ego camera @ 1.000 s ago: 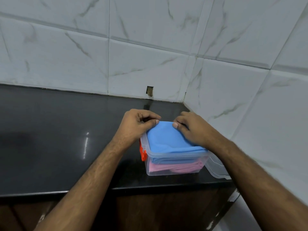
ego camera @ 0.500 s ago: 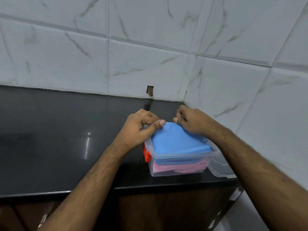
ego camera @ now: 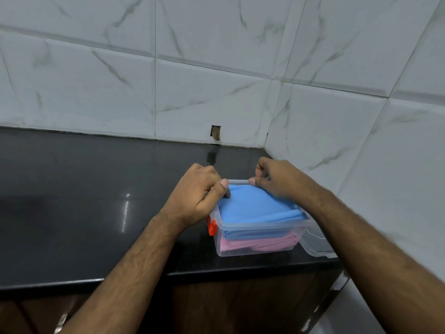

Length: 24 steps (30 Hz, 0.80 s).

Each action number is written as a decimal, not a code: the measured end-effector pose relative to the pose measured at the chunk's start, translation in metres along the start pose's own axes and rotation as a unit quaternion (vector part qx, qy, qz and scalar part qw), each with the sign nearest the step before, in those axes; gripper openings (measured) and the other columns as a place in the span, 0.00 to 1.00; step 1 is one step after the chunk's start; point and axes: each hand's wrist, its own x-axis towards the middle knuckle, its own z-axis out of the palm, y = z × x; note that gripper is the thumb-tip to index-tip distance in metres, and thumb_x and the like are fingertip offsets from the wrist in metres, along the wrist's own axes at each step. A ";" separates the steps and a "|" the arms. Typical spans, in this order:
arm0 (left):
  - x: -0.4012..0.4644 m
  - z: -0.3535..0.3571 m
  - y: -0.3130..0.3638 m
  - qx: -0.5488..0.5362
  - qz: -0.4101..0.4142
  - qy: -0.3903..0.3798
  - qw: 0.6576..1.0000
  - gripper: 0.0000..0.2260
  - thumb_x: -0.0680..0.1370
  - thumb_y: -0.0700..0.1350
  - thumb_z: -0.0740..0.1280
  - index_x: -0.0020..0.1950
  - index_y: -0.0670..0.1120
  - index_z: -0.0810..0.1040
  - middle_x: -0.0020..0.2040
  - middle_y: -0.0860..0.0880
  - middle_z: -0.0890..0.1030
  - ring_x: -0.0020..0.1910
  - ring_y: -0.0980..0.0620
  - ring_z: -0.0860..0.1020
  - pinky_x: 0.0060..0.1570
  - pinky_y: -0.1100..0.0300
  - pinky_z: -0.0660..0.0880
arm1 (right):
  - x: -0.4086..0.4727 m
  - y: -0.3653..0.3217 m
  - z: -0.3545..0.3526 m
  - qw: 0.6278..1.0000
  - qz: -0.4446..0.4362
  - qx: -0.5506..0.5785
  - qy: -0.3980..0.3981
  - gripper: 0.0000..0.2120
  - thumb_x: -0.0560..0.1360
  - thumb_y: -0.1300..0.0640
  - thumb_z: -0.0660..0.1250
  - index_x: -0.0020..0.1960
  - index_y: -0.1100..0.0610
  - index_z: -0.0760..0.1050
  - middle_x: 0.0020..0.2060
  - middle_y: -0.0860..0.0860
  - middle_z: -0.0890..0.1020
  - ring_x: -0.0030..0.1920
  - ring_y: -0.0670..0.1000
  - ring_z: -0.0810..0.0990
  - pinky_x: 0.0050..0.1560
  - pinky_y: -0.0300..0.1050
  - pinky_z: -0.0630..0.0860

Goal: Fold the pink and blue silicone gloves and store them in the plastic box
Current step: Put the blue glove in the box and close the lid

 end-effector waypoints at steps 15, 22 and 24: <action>0.015 -0.020 0.001 0.001 -0.075 -0.149 0.986 0.23 0.75 0.67 0.69 0.56 0.51 0.87 0.53 0.58 0.85 0.54 0.61 0.81 0.58 0.54 0.78 | -0.045 0.011 -0.029 0.976 -0.128 -0.102 -0.145 0.38 0.74 0.31 0.65 0.78 0.51 0.66 0.70 0.48 0.70 0.66 0.51 0.74 0.69 0.51 0.71; 0.047 -0.024 0.032 0.220 -0.067 -0.343 0.911 0.38 0.71 0.71 0.71 0.74 0.50 0.74 0.62 0.53 0.77 0.60 0.52 0.77 0.62 0.50 0.76 | -0.041 0.020 -0.045 0.964 -0.128 -0.089 -0.216 0.38 0.77 0.36 0.66 0.81 0.50 0.60 0.77 0.47 0.66 0.75 0.50 0.67 0.77 0.50 0.64; 0.055 -0.024 0.037 0.224 -0.079 -0.370 0.898 0.37 0.71 0.69 0.72 0.72 0.47 0.75 0.62 0.51 0.78 0.60 0.51 0.78 0.62 0.50 0.77 | -0.040 0.020 -0.049 0.963 -0.127 -0.067 -0.228 0.38 0.77 0.38 0.68 0.81 0.49 0.59 0.78 0.46 0.65 0.76 0.49 0.66 0.75 0.44 0.63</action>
